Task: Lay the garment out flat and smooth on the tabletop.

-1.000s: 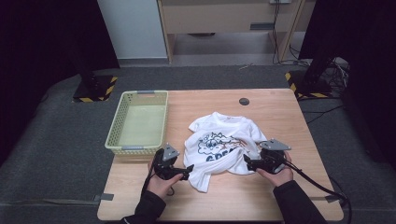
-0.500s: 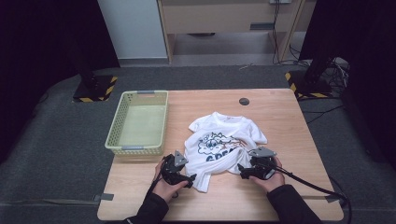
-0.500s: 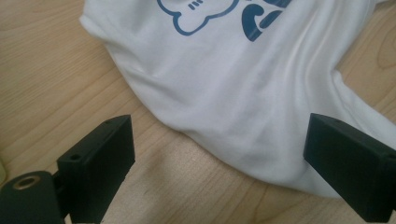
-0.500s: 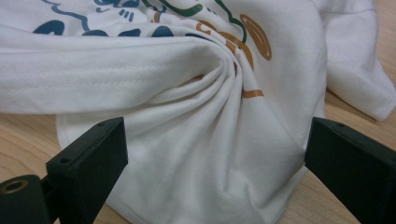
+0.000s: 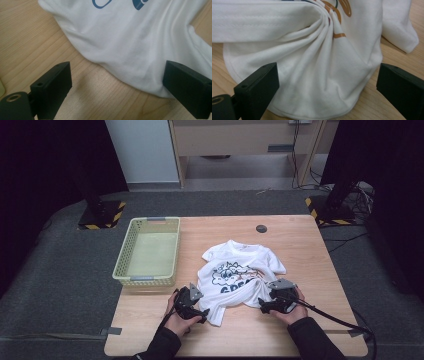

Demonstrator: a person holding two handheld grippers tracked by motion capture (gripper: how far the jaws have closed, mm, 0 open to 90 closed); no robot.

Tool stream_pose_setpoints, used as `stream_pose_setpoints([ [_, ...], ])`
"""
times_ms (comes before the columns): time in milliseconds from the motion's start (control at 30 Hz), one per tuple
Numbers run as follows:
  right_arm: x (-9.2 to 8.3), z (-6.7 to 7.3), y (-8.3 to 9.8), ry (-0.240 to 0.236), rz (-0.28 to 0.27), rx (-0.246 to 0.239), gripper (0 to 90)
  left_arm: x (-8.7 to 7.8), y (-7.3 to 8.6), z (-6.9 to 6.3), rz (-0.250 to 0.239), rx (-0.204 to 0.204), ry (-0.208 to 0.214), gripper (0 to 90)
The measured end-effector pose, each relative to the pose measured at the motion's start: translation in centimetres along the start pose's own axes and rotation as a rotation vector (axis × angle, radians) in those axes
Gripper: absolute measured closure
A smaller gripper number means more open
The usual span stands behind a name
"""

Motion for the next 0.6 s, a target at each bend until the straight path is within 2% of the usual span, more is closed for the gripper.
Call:
stream_pose_setpoints([
  [133,-0.1,-1.0,0.4,0.013,0.006,-0.010,2.8,-0.1,0.1,0.4,0.000,-0.006,-0.014,8.3],
  [300,0.0,-2.2,0.8,0.004,0.019,0.013,2.4,-0.2,0.3,1.2,-0.005,-0.025,-0.026,8.4],
  [600,0.0,-5.1,1.6,0.030,0.044,0.038,1.7,-0.3,0.6,2.7,-0.016,-0.063,-0.048,8.3],
])
Point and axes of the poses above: each handheld gripper's, and its own axes: x roughly forward along the jaws, y roughly out of its underside, z roughly to its left, the point moved 3 cm from there along x, roughly forward along the jaws, and after that the axes turned 8 degrees about y, right-handed, at the moved point
